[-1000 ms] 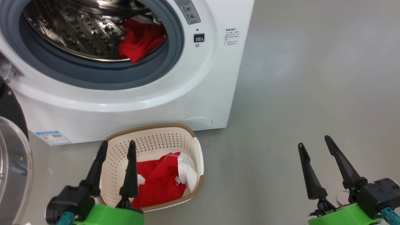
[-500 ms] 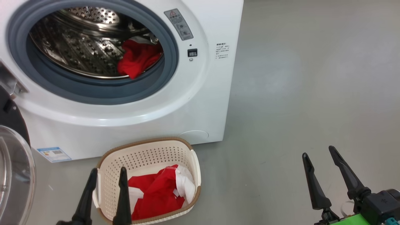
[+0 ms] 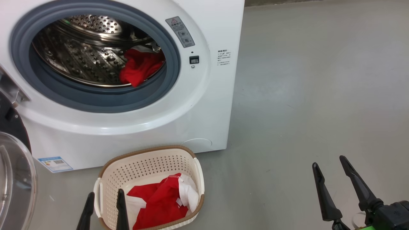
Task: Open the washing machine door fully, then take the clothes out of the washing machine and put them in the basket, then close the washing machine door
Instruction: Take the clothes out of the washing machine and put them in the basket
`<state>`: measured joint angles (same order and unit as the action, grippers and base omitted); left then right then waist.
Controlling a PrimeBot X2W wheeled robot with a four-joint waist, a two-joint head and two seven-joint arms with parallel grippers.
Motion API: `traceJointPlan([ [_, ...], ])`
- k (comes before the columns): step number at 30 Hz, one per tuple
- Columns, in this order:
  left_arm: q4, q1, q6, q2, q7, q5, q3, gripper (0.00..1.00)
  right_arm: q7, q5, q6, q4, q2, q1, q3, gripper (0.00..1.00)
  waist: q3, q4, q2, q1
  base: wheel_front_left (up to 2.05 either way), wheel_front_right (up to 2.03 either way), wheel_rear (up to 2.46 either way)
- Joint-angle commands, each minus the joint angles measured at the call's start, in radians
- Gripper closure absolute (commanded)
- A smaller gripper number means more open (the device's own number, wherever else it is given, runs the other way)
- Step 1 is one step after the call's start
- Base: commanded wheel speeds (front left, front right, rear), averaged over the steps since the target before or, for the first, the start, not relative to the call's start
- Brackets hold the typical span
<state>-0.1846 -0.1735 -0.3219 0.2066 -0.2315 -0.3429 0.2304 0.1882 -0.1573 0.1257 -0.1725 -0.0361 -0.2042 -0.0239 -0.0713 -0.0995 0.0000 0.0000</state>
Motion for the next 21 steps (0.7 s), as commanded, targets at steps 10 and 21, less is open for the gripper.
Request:
traceJointPlan([
  [10,-0.023,0.011,-0.010,0.001,-0.007,-0.007,-0.028,0.00,0.014,-0.010,0.005,-0.027,-0.014,0.010,0.020,0.00,0.003,-0.001,0.0000,0.0000,0.00,0.00,0.00],
  [21,-0.018,0.001,-0.012,0.006,-0.004,-0.012,-0.021,0.00,0.009,-0.010,0.005,-0.024,-0.014,-0.001,0.028,0.00,0.026,0.002,0.0000,0.0000,0.00,0.00,0.00],
])
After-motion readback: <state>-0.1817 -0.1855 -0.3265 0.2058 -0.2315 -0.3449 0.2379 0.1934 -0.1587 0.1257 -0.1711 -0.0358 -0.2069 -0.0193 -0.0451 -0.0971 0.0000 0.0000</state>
